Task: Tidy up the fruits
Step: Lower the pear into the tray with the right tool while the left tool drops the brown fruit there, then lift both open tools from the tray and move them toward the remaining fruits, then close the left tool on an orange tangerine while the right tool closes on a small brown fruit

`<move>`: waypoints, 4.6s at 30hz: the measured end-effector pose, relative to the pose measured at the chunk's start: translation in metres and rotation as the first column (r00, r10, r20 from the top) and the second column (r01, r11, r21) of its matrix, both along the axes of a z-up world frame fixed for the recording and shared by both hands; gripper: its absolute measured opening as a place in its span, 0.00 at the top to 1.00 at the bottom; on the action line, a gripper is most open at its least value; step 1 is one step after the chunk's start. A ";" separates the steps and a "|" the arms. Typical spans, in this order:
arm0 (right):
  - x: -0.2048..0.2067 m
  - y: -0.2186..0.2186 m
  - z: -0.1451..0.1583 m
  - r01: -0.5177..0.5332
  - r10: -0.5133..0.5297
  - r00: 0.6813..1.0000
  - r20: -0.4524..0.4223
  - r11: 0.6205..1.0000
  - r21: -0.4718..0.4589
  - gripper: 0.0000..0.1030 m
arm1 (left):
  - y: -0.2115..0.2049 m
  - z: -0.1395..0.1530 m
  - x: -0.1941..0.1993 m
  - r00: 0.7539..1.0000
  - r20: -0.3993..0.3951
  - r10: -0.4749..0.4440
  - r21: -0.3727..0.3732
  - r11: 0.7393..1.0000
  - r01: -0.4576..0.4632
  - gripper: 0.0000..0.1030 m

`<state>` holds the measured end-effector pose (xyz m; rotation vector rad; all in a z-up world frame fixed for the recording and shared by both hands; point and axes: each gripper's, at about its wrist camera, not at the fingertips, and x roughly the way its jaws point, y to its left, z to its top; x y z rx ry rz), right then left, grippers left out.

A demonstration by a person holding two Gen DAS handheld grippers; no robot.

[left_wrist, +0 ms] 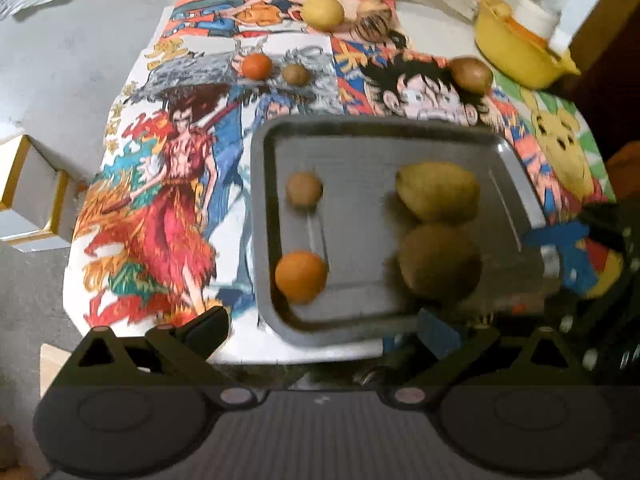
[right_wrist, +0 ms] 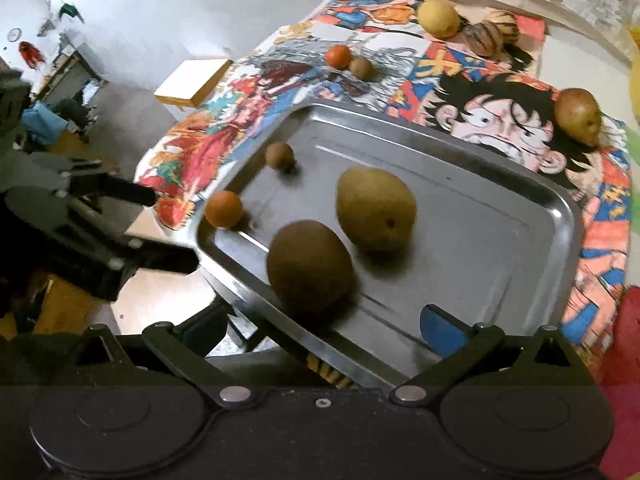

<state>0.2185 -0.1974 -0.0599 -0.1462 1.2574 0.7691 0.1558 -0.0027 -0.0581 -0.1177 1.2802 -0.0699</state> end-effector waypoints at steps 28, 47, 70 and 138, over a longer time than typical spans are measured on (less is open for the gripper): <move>0.035 -0.016 -0.001 0.303 -0.290 0.948 0.129 0.949 -0.086 0.01 | 0.043 0.004 -0.008 0.990 -0.077 0.120 0.136 0.985 -0.109 0.01; 0.069 0.037 0.015 0.191 -0.169 0.941 0.292 0.980 -0.050 0.01 | 0.090 0.007 0.068 0.982 0.012 0.189 0.066 0.980 -0.189 0.01; 0.119 0.072 -0.002 0.090 -0.025 0.923 0.385 0.985 -0.150 0.01 | 0.112 -0.022 0.185 0.961 -0.010 0.276 -0.115 0.954 -0.276 0.01; 0.168 0.165 -0.062 -0.029 0.051 0.949 0.312 0.997 -0.074 0.66 | 0.124 -0.072 0.249 0.887 -0.191 0.420 -0.328 0.824 -0.461 0.66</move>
